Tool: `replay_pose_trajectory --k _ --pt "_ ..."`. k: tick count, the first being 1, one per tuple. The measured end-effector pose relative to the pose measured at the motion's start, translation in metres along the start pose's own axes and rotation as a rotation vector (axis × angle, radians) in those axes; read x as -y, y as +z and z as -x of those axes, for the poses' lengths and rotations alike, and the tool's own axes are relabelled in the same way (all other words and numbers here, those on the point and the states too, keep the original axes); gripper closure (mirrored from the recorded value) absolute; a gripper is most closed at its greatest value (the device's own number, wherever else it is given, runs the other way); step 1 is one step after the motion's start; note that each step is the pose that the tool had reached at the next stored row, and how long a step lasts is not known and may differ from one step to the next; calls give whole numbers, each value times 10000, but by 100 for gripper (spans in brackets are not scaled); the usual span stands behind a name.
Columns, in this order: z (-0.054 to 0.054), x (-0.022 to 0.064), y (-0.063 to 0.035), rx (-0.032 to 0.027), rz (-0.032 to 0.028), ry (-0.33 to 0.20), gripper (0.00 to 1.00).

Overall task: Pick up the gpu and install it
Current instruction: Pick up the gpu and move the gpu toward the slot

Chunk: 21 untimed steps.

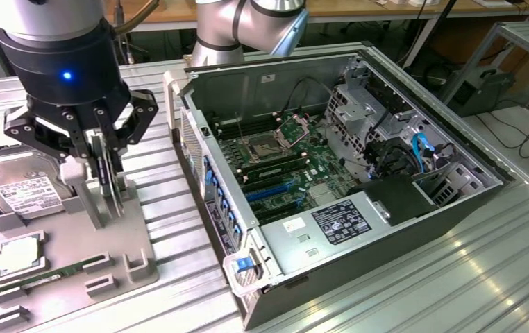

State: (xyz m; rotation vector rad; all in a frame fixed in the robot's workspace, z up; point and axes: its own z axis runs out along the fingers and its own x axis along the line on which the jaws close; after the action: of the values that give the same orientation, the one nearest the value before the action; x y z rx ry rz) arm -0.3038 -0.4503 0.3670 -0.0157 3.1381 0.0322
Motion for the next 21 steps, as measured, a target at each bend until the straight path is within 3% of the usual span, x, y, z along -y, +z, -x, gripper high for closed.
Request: replay_pose_trajectory --k 7,21 --pt "0 -2 -84 0 0 0 72" --pt "1 -7 -342 1 1 -1 72"
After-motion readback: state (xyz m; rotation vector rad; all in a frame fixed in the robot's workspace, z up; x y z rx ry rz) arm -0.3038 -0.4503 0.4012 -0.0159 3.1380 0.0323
